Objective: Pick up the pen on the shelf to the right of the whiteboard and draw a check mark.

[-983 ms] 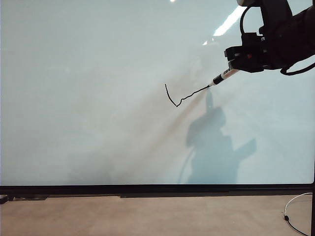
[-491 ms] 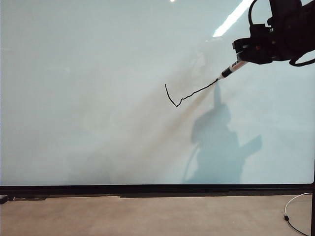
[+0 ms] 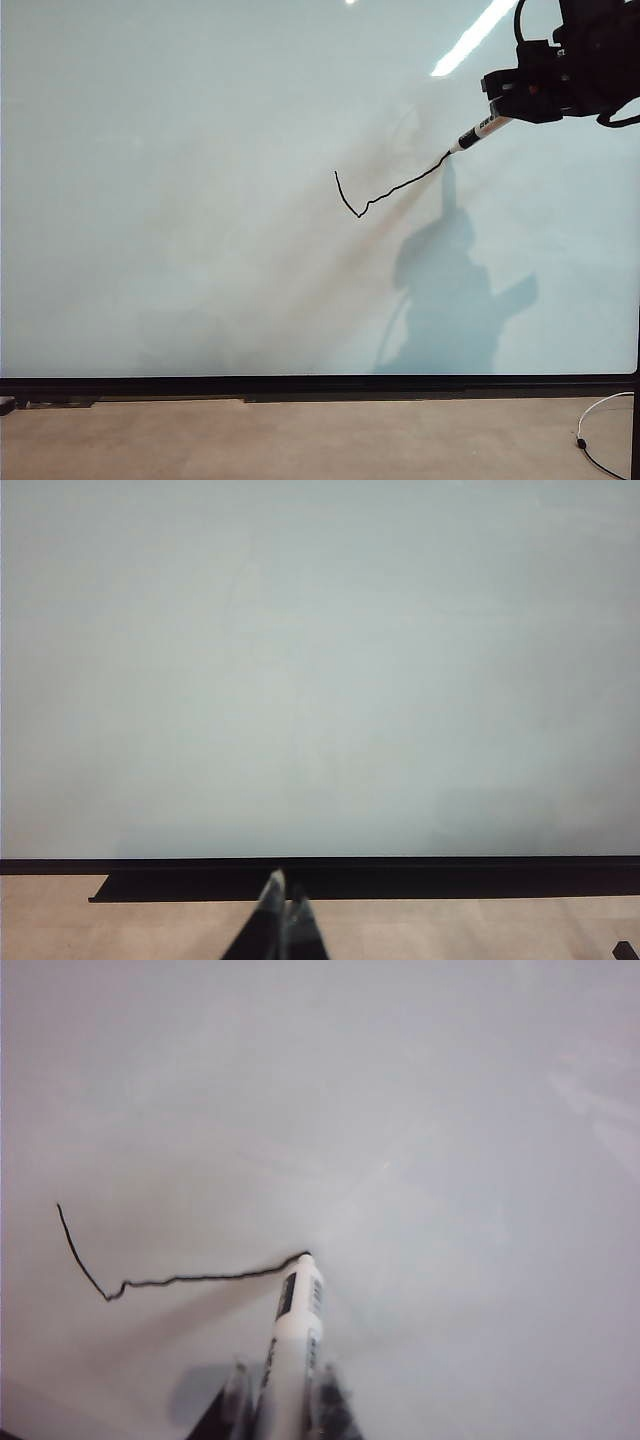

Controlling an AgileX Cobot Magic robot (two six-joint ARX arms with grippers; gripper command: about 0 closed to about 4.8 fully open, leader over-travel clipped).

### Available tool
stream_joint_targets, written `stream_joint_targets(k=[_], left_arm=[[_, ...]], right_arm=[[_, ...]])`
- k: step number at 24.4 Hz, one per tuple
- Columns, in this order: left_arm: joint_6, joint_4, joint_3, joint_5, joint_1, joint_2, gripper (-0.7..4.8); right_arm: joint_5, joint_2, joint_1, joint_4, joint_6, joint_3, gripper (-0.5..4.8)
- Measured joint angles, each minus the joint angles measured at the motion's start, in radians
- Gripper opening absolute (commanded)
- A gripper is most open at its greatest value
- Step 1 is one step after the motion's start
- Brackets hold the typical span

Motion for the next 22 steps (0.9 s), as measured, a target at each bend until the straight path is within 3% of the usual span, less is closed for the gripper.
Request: stream_joint_targets(k=[9, 13, 22], left_arm=[[0.0, 0.0, 0.0, 0.0, 0.0, 0.0, -0.04], [0.0, 0.0, 0.0, 0.0, 0.0, 0.0, -0.04], [0.0, 0.0, 0.0, 0.0, 0.0, 0.0, -0.05]], right_arm=[[0.085, -0.136, 0.066, -0.038, 0.002, -0.058, -0.08], [0.133, -0.247, 0.061, -0.161, 0.014, -0.063, -0.08], [0.153, -0.437, -0.056, -0.276, 0.038, -0.107, -0.08]])
